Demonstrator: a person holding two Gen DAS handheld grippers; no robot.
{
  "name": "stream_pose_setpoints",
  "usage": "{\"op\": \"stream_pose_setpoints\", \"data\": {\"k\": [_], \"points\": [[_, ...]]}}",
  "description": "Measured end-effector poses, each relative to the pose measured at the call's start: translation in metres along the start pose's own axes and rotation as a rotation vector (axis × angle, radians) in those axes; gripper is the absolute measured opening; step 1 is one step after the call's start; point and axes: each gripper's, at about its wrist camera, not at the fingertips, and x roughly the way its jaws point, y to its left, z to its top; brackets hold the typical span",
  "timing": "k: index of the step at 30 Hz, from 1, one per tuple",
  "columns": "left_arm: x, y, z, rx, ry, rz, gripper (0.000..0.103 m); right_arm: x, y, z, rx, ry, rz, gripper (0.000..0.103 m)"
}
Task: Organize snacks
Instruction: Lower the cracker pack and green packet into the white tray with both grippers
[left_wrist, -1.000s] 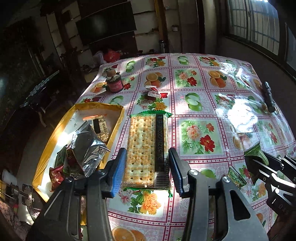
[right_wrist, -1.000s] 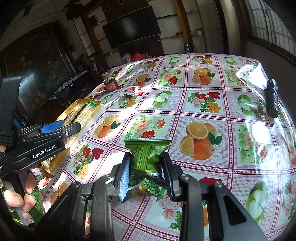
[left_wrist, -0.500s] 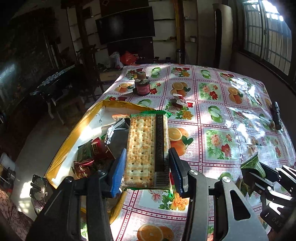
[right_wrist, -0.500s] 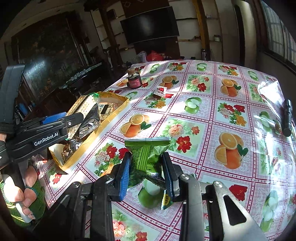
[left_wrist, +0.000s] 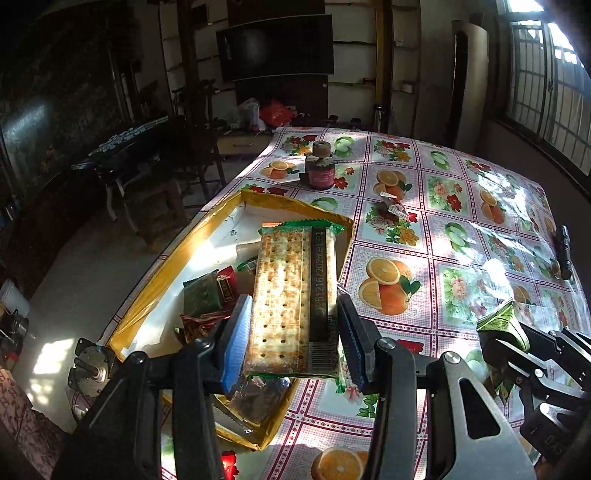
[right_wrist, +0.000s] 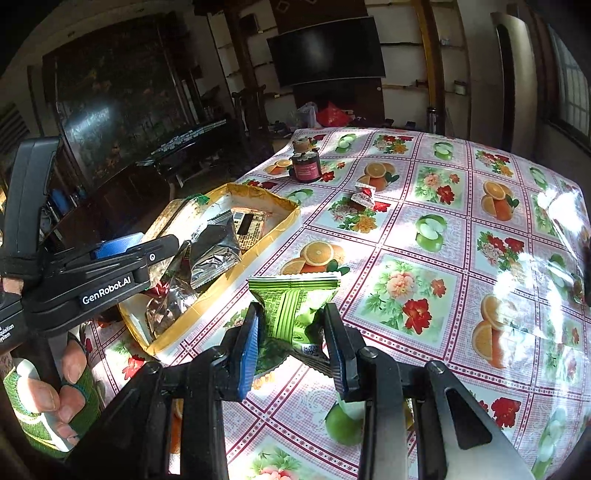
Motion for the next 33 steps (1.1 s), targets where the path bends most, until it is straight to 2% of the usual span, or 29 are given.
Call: {"op": "stream_pose_setpoints", "data": {"k": [10, 24, 33], "points": [[0.015, 0.038, 0.001, -0.062, 0.024, 0.022, 0.047, 0.037, 0.026, 0.027, -0.035, 0.016, 0.061, 0.033], [0.044, 0.066, 0.002, -0.11, 0.071, 0.021, 0.048, 0.1, 0.05, 0.072, -0.05, 0.038, 0.109, 0.033], [0.058, 0.076, 0.006, -0.132, 0.091, 0.014, 0.048, 0.136, 0.054, 0.082, -0.04, 0.08, 0.114, 0.033]]}}
